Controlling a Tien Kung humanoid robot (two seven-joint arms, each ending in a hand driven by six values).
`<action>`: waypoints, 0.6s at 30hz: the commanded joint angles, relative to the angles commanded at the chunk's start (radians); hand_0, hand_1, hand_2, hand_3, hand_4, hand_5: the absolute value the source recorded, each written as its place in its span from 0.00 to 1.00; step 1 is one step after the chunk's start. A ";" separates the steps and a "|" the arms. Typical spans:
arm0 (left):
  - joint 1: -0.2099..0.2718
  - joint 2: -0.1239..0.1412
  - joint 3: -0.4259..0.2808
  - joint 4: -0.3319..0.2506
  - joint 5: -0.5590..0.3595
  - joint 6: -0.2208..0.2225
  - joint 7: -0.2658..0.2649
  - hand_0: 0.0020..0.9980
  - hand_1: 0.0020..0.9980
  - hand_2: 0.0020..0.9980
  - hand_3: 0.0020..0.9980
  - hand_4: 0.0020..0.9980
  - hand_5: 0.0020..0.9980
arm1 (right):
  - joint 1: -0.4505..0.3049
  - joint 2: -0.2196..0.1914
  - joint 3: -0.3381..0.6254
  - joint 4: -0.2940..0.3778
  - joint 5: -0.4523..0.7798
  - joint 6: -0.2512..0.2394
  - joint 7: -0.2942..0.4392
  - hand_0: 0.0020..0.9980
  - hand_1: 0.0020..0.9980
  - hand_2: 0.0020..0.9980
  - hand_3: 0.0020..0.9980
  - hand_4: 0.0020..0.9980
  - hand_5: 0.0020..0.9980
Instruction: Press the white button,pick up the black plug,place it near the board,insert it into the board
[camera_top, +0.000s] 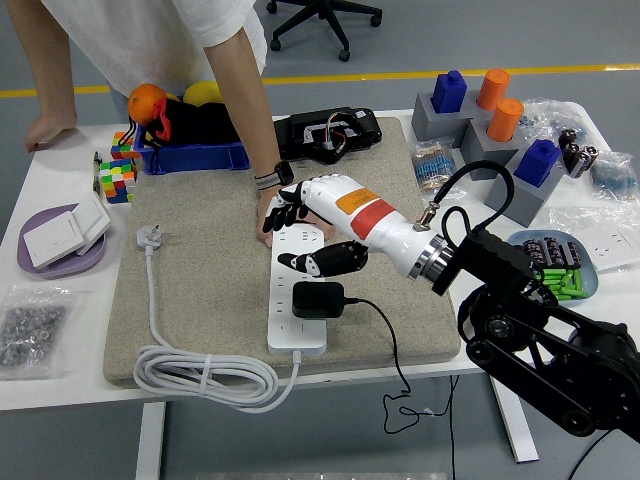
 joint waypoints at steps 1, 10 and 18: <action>0.000 0.000 -0.001 0.000 0.001 0.000 0.000 0.83 0.80 0.78 0.81 0.60 0.50 | -0.006 -0.002 0.016 0.007 0.002 0.001 -0.002 0.47 0.48 0.48 0.51 0.85 0.06; -0.005 0.001 0.011 0.000 -0.015 0.001 -0.003 0.83 0.80 0.78 0.81 0.60 0.50 | -0.103 -0.053 0.200 0.046 0.051 -0.003 0.007 0.63 0.60 0.55 0.60 0.90 0.23; -0.008 0.003 0.008 0.000 -0.007 0.001 -0.001 0.83 0.80 0.78 0.81 0.60 0.50 | -0.223 -0.049 0.423 0.040 0.131 -0.020 0.044 0.71 0.67 0.61 0.64 0.93 0.29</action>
